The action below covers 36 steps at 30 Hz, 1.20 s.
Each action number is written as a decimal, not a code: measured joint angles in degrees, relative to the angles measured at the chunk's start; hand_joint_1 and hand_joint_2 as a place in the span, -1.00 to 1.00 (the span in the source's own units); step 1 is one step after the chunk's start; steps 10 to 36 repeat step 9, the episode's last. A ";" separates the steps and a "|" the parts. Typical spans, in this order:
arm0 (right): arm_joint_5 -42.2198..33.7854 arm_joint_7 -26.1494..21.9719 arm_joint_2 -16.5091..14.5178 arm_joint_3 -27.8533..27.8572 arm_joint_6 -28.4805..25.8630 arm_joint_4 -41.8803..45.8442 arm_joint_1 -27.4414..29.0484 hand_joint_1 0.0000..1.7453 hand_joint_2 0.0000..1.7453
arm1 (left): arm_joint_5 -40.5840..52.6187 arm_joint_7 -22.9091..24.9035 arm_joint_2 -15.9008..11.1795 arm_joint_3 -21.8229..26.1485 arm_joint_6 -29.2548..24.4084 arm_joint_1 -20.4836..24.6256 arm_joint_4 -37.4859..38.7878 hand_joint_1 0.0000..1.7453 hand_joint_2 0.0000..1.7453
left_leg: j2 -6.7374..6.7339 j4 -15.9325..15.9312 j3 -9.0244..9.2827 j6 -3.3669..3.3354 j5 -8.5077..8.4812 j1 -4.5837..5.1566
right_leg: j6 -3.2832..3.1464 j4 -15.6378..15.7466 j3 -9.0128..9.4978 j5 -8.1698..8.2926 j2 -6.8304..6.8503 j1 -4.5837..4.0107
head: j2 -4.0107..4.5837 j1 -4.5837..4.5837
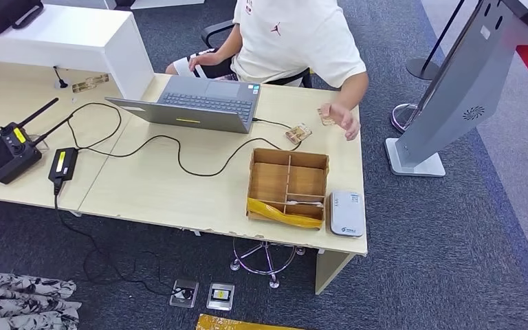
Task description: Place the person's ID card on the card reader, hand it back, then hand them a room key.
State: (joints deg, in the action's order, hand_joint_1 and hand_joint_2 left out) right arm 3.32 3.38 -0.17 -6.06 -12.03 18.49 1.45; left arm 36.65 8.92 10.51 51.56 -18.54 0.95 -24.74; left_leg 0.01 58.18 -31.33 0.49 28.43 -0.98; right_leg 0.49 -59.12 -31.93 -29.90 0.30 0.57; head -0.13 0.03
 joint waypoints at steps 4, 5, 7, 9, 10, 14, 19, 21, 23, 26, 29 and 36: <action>-0.49 -0.52 0.00 0.29 1.79 0.00 0.91 -1.00 -1.00 | -5.55 -1.28 -1.04 -5.55 2.79 -1.35 0.02 -1.00 -1.00 | 0.00 0.00 0.00 0.00 0.00 0.00 | 0.00 0.00 0.00 0.00 0.00 0.00 | 0.00 -0.01; -0.58 -0.63 0.00 0.32 2.23 0.00 1.14 -1.00 -1.00 | -6.89 -1.58 -1.32 -6.99 3.45 -1.69 0.02 -1.00 -1.00 | 0.00 0.00 0.00 0.00 0.00 0.00 | 0.00 0.00 0.00 0.00 0.00 0.00 | 0.00 -0.01; -0.80 -0.83 0.00 0.35 3.11 0.00 1.59 -1.00 -1.00 | -9.62 -2.22 -1.91 -10.02 4.79 -2.36 0.02 -1.00 -1.00 | -0.01 0.00 -0.01 0.00 0.00 0.00 | 0.00 0.00 0.00 0.00 -0.01 0.00 | 0.00 -0.01; -0.98 -1.01 0.00 0.36 3.76 0.00 1.92 -1.00 -1.00 | -11.66 -2.71 -2.31 -12.17 5.81 -2.84 0.02 -1.00 -1.00 | -0.01 0.00 -0.01 0.00 0.00 0.00 | 0.00 0.00 0.00 0.00 -0.01 0.00 | 0.00 -0.01; -0.98 -1.01 0.00 0.36 3.76 0.00 1.92 -1.00 -1.00 | -11.66 -2.71 -2.31 -12.17 5.81 -2.84 0.02 -1.00 -1.00 | -0.01 0.00 -0.01 0.00 0.00 0.00 | 0.00 0.00 0.00 0.00 -0.01 0.00 | 0.00 -0.01; -0.98 -1.01 0.00 0.36 3.76 0.00 1.92 -1.00 -1.00 | -11.66 -2.71 -2.31 -12.17 5.81 -2.84 0.02 -1.00 -1.00 | -0.01 0.00 -0.01 0.00 0.00 0.00 | 0.00 0.00 0.00 0.00 -0.01 0.00 | 0.00 -0.01; -0.98 -1.01 0.00 0.36 3.76 0.00 1.92 -1.00 -1.00 | -11.66 -2.71 -2.31 -12.17 5.81 -2.84 0.02 -1.00 -1.00 | -0.01 0.00 -0.01 0.00 0.00 0.00 | 0.00 0.00 0.00 0.00 -0.01 0.00 | 0.00 -0.01; -0.98 -1.01 0.00 0.36 3.76 0.00 1.92 -1.00 -1.00 | -11.66 -2.71 -2.31 -12.17 5.81 -2.84 0.02 -1.00 -1.00 | -0.01 0.00 -0.01 0.00 0.00 0.00 | 0.00 0.00 0.00 0.00 -0.01 0.00 | 0.00 -0.01; -0.98 -1.01 0.00 0.36 3.76 0.00 1.92 -1.00 -1.00 | -11.66 -2.71 -2.31 -12.17 5.81 -2.84 0.02 -1.00 -1.00 | -0.01 0.00 -0.01 0.00 0.00 0.00 | 0.00 0.00 0.00 0.00 -0.01 0.00 | 0.00 -0.01; -0.98 -1.01 0.00 0.36 3.76 0.00 1.92 -1.00 -1.00 | -11.66 -2.71 -2.31 -12.17 5.81 -2.84 0.02 -1.00 -1.00 | -0.01 0.00 -0.01 0.00 0.00 0.00 | 0.00 0.00 0.00 0.00 -0.01 0.00 | 0.00 -0.01; -0.98 -1.01 0.00 0.36 3.76 0.00 1.92 -1.00 -1.00 | -11.66 -2.71 -2.31 -12.17 5.81 -2.84 0.02 -1.00 -1.00 | -0.01 0.00 -0.01 0.00 0.00 0.00 | 0.00 0.00 0.00 0.00 -0.01 0.00 | 0.00 -0.01; -0.98 -1.01 0.00 0.36 3.76 0.00 1.92 -1.00 -1.00 | -11.66 -2.71 -2.31 -12.17 5.81 -2.84 0.02 -1.00 -1.00 | -0.01 0.00 -0.01 0.00 0.00 0.00 | 0.00 0.00 0.00 0.00 -0.01 0.00 | 0.00 -0.01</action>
